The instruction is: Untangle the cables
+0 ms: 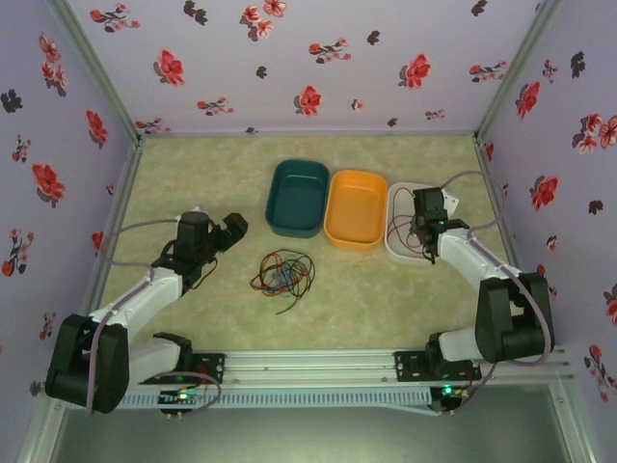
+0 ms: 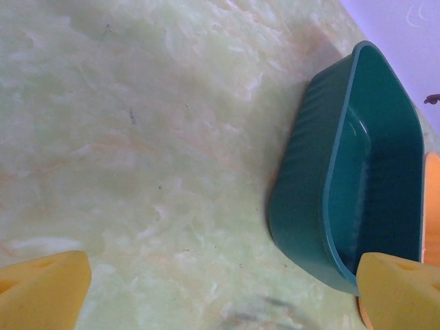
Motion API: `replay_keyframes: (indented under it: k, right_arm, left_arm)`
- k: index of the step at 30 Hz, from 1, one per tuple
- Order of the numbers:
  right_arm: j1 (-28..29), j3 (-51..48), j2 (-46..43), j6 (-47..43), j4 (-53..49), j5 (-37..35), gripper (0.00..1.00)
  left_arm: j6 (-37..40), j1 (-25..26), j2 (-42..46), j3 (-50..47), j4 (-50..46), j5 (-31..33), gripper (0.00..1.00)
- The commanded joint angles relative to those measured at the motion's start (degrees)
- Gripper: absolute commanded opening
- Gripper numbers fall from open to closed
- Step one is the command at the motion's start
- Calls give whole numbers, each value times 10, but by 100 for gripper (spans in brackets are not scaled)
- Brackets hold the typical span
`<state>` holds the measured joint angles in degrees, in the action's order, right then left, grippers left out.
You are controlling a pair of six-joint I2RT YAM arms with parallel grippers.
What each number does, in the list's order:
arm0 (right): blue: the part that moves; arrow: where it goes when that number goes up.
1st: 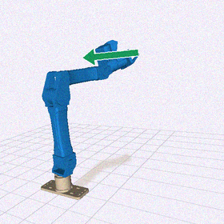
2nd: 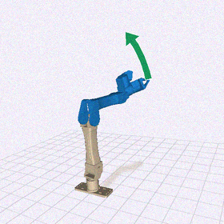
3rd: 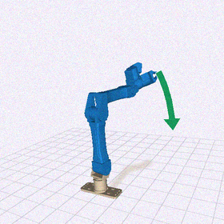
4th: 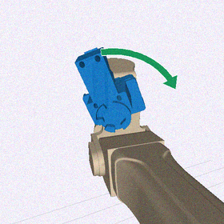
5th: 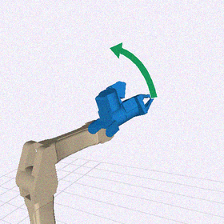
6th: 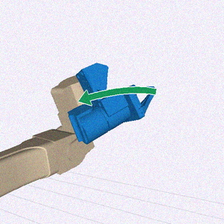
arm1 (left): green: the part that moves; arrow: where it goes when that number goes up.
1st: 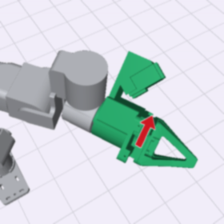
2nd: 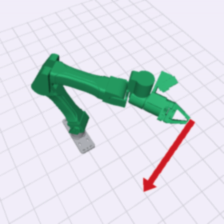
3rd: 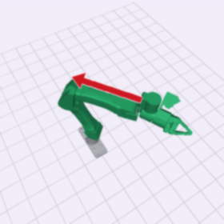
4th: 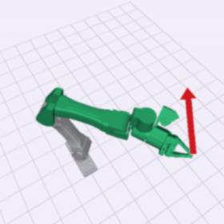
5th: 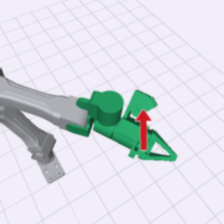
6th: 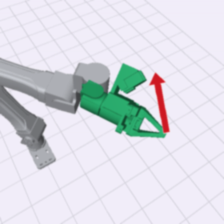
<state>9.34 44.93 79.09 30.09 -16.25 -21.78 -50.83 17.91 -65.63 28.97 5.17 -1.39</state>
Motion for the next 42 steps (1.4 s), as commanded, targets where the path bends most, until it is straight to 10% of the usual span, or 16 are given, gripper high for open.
replay_keyframes:
  k: [1, 23, 25, 42]
  right_arm:
    - [-5, 7, -3, 11, 2, 11, 29]
    - [68, 15, -150, 55, -51, 85, 79]
    - [99, 27, -147, 61, -55, 73, 99]
    - [330, 243, 51, 75, -148, 43, 99]
  left_arm:
    - [10, 3, 16, -12, 9, 21, 100]
    - [16, 14, -9, 22, 0, -40, 100]
    - [18, 25, -26, 34, -14, -43, 100]
    - [-7, 68, -112, 67, -58, -28, 100]
